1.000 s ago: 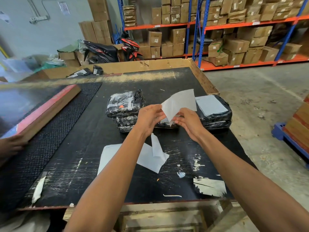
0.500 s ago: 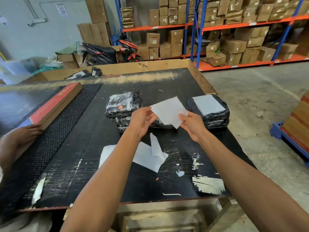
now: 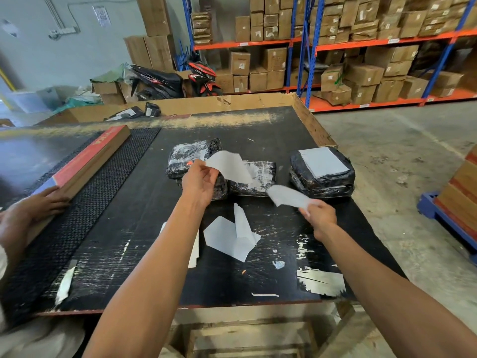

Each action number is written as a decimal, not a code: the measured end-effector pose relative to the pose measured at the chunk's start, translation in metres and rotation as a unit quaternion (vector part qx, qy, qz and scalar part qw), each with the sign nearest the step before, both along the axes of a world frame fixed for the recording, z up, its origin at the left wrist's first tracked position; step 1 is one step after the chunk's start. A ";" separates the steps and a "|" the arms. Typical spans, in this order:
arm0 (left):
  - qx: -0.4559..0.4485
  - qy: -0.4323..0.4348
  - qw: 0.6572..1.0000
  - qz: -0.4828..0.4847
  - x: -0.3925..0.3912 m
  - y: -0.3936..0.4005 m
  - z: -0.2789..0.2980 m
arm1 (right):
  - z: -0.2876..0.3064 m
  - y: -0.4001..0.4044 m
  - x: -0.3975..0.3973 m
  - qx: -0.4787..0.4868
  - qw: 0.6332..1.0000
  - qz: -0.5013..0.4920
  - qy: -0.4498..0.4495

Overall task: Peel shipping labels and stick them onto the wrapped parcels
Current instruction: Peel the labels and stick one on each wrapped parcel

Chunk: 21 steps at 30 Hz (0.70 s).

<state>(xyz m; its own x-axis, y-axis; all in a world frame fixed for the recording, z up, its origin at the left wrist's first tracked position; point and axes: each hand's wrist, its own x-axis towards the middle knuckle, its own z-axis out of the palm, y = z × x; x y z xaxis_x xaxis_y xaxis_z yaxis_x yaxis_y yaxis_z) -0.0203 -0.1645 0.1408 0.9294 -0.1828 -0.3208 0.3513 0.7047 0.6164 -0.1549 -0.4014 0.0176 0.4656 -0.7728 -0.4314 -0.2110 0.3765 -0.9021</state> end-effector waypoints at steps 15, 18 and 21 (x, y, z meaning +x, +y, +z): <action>0.043 -0.060 0.995 -0.064 -0.041 -0.012 0.004 | -0.003 0.106 0.009 -0.274 0.840 0.460 0.085; 0.062 -0.064 0.994 -0.058 -0.043 -0.012 0.001 | 0.001 0.097 0.009 -0.346 0.859 0.372 0.057; 0.078 -0.050 0.995 -0.047 -0.046 -0.017 -0.001 | 0.009 0.080 0.002 -0.409 0.879 0.242 -0.038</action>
<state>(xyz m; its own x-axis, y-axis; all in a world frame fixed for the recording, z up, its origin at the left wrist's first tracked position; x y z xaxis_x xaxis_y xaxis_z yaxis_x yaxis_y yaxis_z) -0.0664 -0.1812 0.1398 0.9390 -0.2262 -0.2592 0.3432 0.5637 0.7513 -0.1533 -0.3213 0.0265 0.8288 -0.5129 0.2236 -0.0950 -0.5229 -0.8471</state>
